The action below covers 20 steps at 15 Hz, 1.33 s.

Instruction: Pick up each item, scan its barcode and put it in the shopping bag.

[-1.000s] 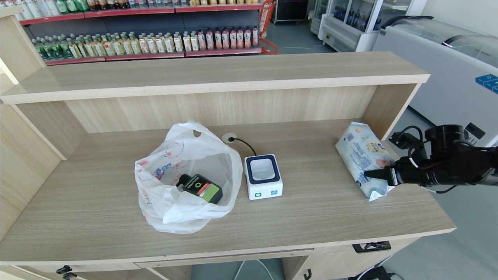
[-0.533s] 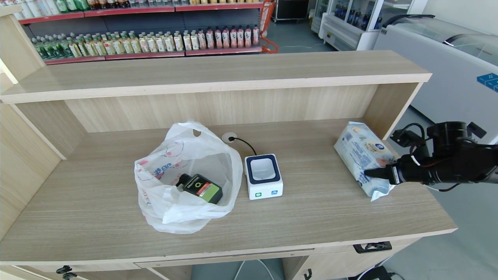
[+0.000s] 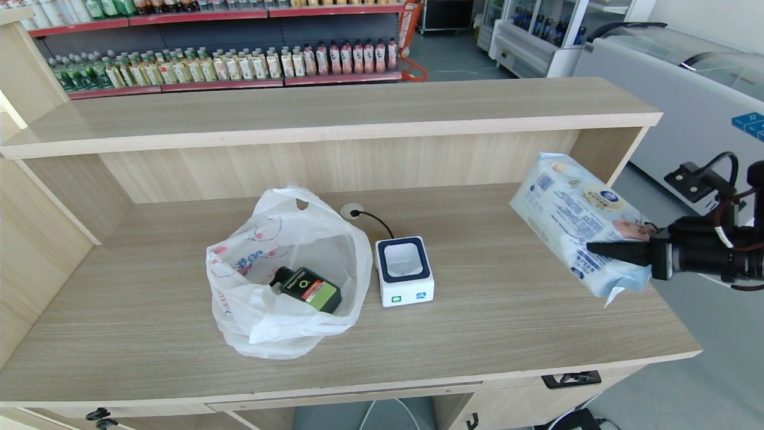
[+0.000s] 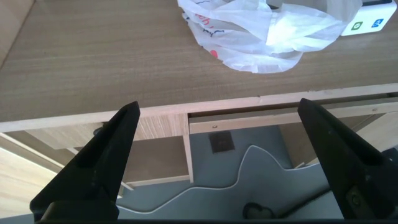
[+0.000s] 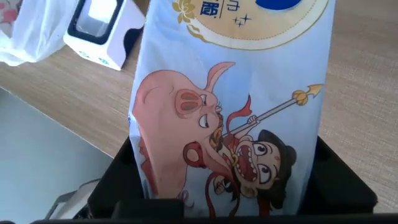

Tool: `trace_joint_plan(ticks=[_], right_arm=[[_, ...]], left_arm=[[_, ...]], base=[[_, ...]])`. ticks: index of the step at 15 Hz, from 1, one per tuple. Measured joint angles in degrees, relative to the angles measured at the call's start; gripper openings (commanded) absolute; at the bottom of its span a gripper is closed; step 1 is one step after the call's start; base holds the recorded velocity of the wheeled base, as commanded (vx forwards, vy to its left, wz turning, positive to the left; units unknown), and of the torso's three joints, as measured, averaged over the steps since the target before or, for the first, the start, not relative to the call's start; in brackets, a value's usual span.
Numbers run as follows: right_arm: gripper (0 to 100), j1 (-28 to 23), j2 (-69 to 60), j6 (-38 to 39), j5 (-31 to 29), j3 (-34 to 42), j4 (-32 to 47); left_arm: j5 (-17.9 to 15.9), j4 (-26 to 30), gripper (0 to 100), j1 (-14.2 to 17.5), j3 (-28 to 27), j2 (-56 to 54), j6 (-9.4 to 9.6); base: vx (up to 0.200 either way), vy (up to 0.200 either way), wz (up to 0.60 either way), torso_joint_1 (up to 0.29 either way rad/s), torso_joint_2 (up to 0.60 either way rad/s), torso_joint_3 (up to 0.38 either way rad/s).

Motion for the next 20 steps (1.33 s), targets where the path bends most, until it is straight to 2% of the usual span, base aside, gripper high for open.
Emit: trace_joint_plan(ticks=[2, 5, 7, 9, 10, 12, 15, 18, 20], right_arm=[[0, 0.7, -6.8, 0.0, 2.6, 2.3, -0.4], [0, 6.2, -14.0, 0.8, 0.8, 2.1, 0.3], [0, 9.5, -17.7, 0.9, -6.3, 0.3, 2.4], [0, 11.5, -21.7, 0.0, -18.6, -1.6, 7.1], [0, 12.0, -24.0, -1.9, -21.7, -1.9, 9.0], [0, 12.9, -28.8, -6.0, -23.5, -1.4, 10.7], [0, 16.6, -32.1, -1.6, -18.6, -3.0, 17.1], [0, 17.5, -32.9, 1.3, -3.9, -10.1, 36.4], [0, 15.3, -32.3, -3.1, 6.1, -15.7, 49.1]], left_arm=[[0.0, 0.0, 100, 0.0, 0.0, 0.0, 0.0], [0.0, 0.0, 100, 0.0, 0.0, 0.0, 0.0], [0.0, 0.0, 100, 0.0, 0.0, 0.0, 0.0], [0.0, 0.0, 100, 0.0, 0.0, 0.0, 0.0], [0.0, 0.0, 100, 0.0, 0.0, 0.0, 0.0], [0.0, 0.0, 100, 0.0, 0.0, 0.0, -0.02], [0.0, 0.0, 100, 0.0, 0.0, 0.0, -0.02], [0.0, 0.0, 100, 0.0, 0.0, 0.0, 0.0], [0.0, 0.0, 100, 0.0, 0.0, 0.0, 0.0]], base=[[0.0, 0.0, 0.0, 0.0, 0.0, 0.0], [0.0, 0.0, 0.0, 0.0, 0.0, 0.0], [0.0, 0.0, 0.0, 0.0, 0.0, 0.0], [0.0, 0.0, 0.0, 0.0, 0.0, 0.0], [0.0, 0.0, 0.0, 0.0, 0.0, 0.0], [0.0, 0.0, 0.0, 0.0, 0.0, 0.0], [0.0, 0.0, 0.0, 0.0, 0.0, 0.0], [0.0, 0.0, 0.0, 0.0, 0.0, 0.0], [0.0, 0.0, 0.0, 0.0, 0.0, 0.0]])
